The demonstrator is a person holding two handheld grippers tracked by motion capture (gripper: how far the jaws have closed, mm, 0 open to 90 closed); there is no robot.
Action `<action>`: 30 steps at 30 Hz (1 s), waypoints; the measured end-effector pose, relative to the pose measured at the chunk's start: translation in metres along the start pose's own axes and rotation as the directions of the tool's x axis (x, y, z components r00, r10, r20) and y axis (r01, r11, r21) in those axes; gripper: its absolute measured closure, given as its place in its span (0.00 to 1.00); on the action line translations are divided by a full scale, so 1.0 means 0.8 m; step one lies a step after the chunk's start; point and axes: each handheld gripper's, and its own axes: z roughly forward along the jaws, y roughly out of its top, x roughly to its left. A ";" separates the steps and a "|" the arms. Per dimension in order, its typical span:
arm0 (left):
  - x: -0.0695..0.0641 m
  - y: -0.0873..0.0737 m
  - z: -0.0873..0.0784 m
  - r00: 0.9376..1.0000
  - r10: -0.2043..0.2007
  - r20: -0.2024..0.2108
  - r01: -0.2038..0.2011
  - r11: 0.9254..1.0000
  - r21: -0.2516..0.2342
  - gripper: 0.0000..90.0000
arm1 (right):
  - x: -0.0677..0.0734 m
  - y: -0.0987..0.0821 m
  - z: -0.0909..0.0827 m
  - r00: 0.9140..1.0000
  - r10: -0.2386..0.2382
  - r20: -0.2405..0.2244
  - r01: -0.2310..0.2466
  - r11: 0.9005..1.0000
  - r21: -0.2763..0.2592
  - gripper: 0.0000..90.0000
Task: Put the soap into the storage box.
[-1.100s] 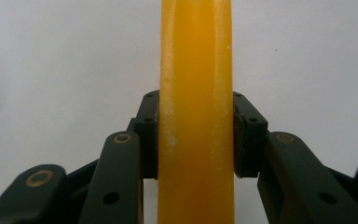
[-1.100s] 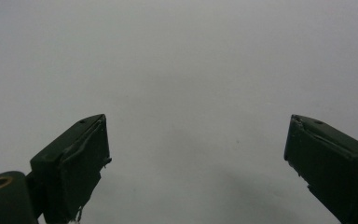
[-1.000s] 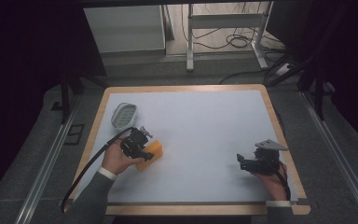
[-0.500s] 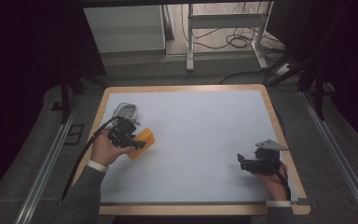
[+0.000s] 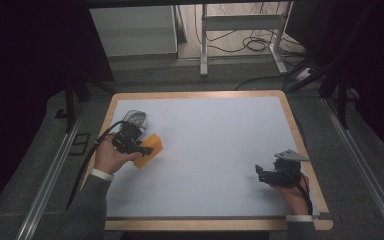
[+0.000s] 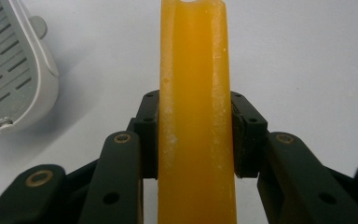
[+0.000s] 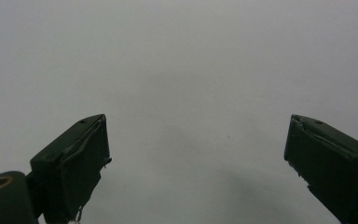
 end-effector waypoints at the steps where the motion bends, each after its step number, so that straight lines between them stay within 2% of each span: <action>1: 0.001 0.001 -0.001 1.000 0.000 -0.002 0.000 1.000 -0.002 0.68 | 0.000 0.000 0.000 1.000 0.000 0.000 0.000 1.000 0.000 0.07; 13: 0.015 0.011 -0.009 0.999 -0.039 -0.019 0.039 0.999 -0.021 0.68 | -0.005 0.000 -0.004 1.000 0.014 0.005 -0.014 1.000 -0.010 0.07; 18: 0.020 0.016 -0.013 0.999 -0.043 -0.024 0.043 0.999 -0.024 0.68 | -0.006 0.000 -0.005 1.000 0.012 0.006 -0.012 1.000 -0.013 0.07; 24: 0.027 0.025 -0.013 0.998 -0.043 -0.041 0.043 0.999 -0.005 0.68 | -0.006 0.000 -0.006 1.000 0.010 0.004 -0.010 1.000 -0.013 0.07; 30: 0.035 0.031 -0.014 0.997 -0.064 -0.039 0.063 0.998 -0.020 0.68 | -0.006 0.000 -0.005 1.000 0.009 0.005 -0.009 1.000 -0.012 0.07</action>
